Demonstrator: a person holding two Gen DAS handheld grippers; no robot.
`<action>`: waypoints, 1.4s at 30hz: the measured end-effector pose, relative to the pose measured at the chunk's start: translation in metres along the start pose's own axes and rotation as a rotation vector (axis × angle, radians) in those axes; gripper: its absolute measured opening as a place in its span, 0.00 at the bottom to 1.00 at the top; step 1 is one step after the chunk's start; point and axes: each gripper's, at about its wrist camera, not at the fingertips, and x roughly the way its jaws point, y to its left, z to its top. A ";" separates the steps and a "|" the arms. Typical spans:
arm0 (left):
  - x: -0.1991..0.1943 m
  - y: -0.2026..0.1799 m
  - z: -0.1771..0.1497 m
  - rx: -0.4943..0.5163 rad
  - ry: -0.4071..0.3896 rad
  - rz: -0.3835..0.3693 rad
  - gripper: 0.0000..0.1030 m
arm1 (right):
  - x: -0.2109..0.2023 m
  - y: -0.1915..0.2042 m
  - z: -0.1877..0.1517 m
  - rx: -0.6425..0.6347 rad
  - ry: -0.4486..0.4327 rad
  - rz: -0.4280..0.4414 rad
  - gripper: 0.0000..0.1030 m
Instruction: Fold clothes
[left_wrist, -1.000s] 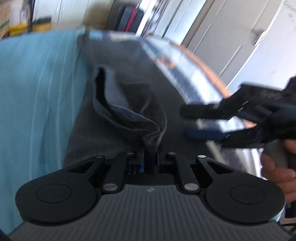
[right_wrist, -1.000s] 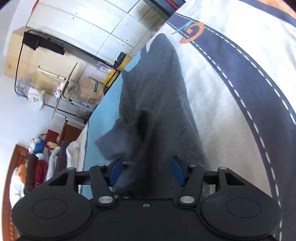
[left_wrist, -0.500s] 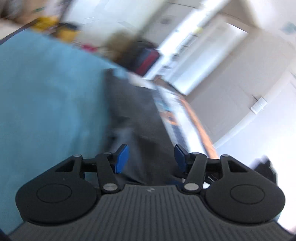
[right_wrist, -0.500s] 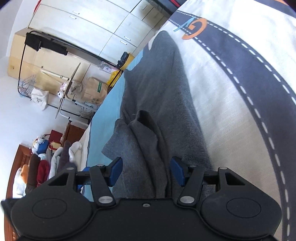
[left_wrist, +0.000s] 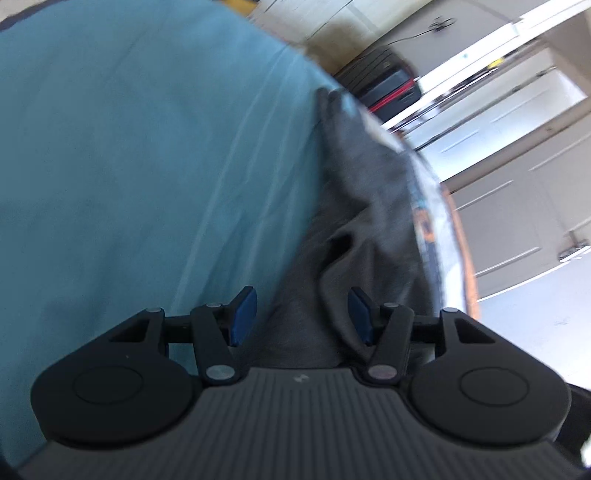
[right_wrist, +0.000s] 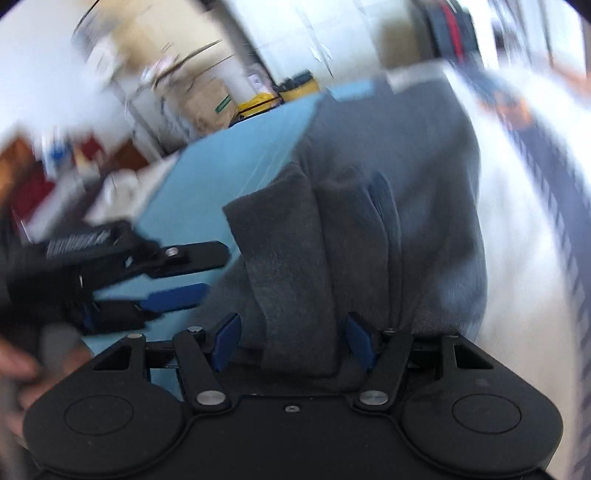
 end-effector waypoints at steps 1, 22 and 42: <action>0.002 0.000 -0.001 0.010 0.005 0.022 0.51 | -0.001 0.009 -0.001 -0.090 -0.030 -0.066 0.60; -0.003 -0.056 0.035 0.387 0.188 0.063 0.49 | -0.017 -0.047 0.061 0.116 0.072 0.207 0.52; 0.033 -0.036 0.090 0.350 0.065 -0.139 0.50 | 0.005 0.000 0.053 -0.415 -0.109 -0.011 0.07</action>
